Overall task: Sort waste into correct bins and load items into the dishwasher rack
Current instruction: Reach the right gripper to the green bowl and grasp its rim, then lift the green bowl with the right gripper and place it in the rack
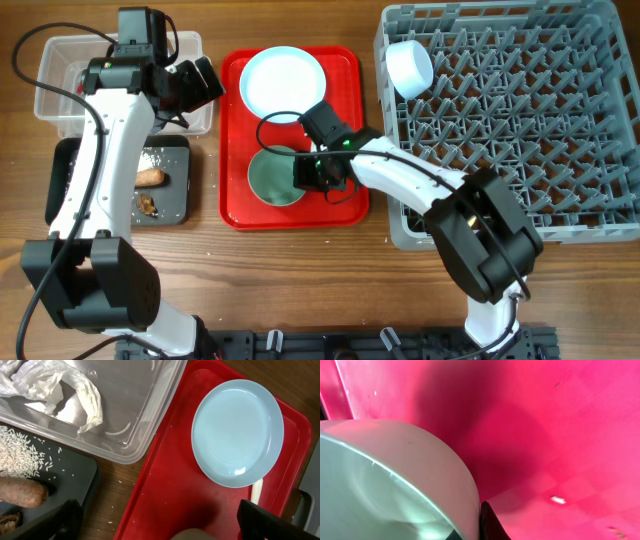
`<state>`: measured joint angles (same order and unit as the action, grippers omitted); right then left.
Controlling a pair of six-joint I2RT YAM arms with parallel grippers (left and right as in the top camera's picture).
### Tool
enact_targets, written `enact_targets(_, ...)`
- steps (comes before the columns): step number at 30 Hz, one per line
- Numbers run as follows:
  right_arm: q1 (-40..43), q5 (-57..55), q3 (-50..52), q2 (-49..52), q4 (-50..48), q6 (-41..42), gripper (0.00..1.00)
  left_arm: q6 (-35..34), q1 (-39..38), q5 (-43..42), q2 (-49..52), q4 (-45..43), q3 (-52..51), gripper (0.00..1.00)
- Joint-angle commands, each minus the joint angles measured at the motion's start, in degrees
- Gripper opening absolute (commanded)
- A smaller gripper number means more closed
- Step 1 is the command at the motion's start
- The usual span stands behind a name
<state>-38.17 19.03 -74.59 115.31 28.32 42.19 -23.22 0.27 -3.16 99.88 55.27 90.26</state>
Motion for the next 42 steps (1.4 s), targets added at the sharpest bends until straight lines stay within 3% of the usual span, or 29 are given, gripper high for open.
enact_targets(1,2.3,-1.6,-1.6,-3.0,1.0,-3.4,0.04,0.0,0.0,-0.7,0.6,-0.1,-0.3,1.00)
enact_targets(4,2.2,-4.4,-1.5,-2.8,1.3,-3.6,0.05,0.0,0.0,-0.7,0.6,-0.1,-0.3,1.00)
enact_targets(8,2.0,-7.2,-1.5,-2.3,3.5,-0.7,0.26,0.0,0.0,-0.7,0.6,-0.1,-0.3,1.00)
enact_targets(11,2.0,-7.4,-1.5,-2.3,3.6,-0.7,0.27,0.0,0.0,-0.7,0.6,-0.1,-0.3,1.00)
enact_targets(23,2.2,-8.4,-1.6,-5.1,2.8,-4.8,0.26,0.0,0.0,-0.7,0.6,-0.1,-0.3,1.00)
enact_targets(26,2.2,-8.9,-1.6,-5.2,2.7,-5.2,0.20,0.0,0.0,-0.7,0.6,-0.1,-0.3,1.00)
enact_targets(29,2.1,-8.9,-1.6,-5.2,2.8,-5.3,0.04,0.0,0.0,-0.7,0.6,-0.1,-0.3,1.00)
enact_targets(37,3.4,-9.7,-1.6,-8.3,2.8,-7.6,0.04,0.0,0.0,-0.7,0.7,-0.1,-0.3,1.00)
enact_targets(40,5.8,-19.3,-1.6,-18.7,4.1,-9.4,0.04,0.0,0.0,-0.7,0.6,-0.1,-0.3,1.00)
enact_targets(42,6.7,-32.5,-1.6,-26.3,6.5,-9.6,0.04,0.0,0.0,-0.7,0.6,-0.1,-0.3,1.00)
